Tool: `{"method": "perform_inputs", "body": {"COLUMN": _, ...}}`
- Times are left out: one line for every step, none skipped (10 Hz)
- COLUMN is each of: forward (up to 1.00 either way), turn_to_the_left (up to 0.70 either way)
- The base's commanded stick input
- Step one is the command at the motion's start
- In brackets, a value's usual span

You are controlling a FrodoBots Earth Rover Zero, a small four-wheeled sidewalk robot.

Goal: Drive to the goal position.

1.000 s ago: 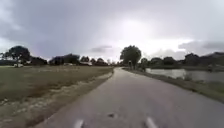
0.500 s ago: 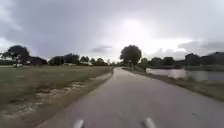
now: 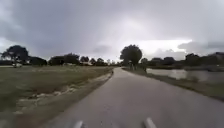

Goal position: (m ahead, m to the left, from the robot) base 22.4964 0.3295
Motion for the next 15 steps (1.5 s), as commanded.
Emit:
{"method": "perform_inputs", "body": {"forward": 1.00, "turn_to_the_left": 0.00}}
{"method": "perform_inputs", "body": {"forward": 1.00, "turn_to_the_left": 0.00}}
{"method": "perform_inputs", "body": {"forward": 1.00, "turn_to_the_left": 0.00}}
{"method": "perform_inputs", "body": {"forward": 1.00, "turn_to_the_left": 0.00}}
{"method": "perform_inputs", "body": {"forward": 1.00, "turn_to_the_left": -0.09}}
{"method": "perform_inputs", "body": {"forward": 1.00, "turn_to_the_left": -0.24}}
{"method": "perform_inputs", "body": {"forward": 1.00, "turn_to_the_left": -0.40}}
{"method": "perform_inputs", "body": {"forward": 1.00, "turn_to_the_left": -0.16}}
{"method": "perform_inputs", "body": {"forward": 1.00, "turn_to_the_left": 0.00}}
{"method": "perform_inputs", "body": {"forward": 1.00, "turn_to_the_left": 0.00}}
{"method": "perform_inputs", "body": {"forward": 1.00, "turn_to_the_left": 0.00}}
{"method": "perform_inputs", "body": {"forward": 1.00, "turn_to_the_left": 0.00}}
{"method": "perform_inputs", "body": {"forward": 1.00, "turn_to_the_left": -0.14}}
{"method": "perform_inputs", "body": {"forward": 1.00, "turn_to_the_left": -0.37}}
{"method": "perform_inputs", "body": {"forward": 1.00, "turn_to_the_left": -0.38}}
